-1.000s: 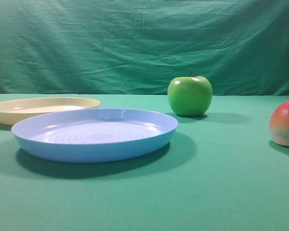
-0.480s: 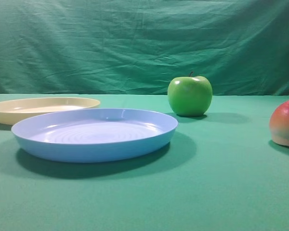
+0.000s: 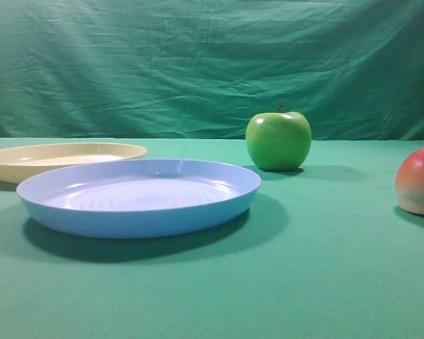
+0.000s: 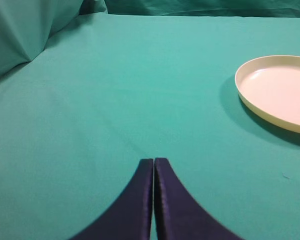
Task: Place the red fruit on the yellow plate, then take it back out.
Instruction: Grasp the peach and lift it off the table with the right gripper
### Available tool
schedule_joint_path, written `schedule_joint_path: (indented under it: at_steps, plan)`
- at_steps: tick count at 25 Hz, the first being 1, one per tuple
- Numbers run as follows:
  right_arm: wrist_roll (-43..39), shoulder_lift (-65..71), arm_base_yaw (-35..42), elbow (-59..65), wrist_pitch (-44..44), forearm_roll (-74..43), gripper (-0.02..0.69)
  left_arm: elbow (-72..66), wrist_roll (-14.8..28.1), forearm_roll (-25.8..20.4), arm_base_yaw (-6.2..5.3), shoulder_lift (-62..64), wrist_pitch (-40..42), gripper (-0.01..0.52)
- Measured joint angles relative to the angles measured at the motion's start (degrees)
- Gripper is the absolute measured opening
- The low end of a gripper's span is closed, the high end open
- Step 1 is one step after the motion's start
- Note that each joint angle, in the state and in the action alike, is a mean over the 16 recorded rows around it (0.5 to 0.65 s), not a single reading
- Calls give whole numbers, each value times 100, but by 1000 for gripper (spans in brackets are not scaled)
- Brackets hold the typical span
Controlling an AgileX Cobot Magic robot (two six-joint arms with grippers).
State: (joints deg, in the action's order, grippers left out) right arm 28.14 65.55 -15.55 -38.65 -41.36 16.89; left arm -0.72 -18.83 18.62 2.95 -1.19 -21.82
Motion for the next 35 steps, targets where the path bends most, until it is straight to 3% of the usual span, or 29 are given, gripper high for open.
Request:
schedule_joint_path:
  at_steps: [3,14,18,23,35]
  plan:
    - [22,488,-121,-116,226,-131,117,0,0,0,0,0,0,0]
    - [73,1786,-205,-333,691,-247,547,0,0,0,0,0,0,0]
    - [79,2144,-205,-347,862,-247,623,0,0,0,0,0,0,0]
    - [117,2510,-205,-362,1082,-254,568,0,0,0,0,0,0,0]
    - [244,2846,-238,-991,975,-209,279,0,0,0,0,0,0,0]
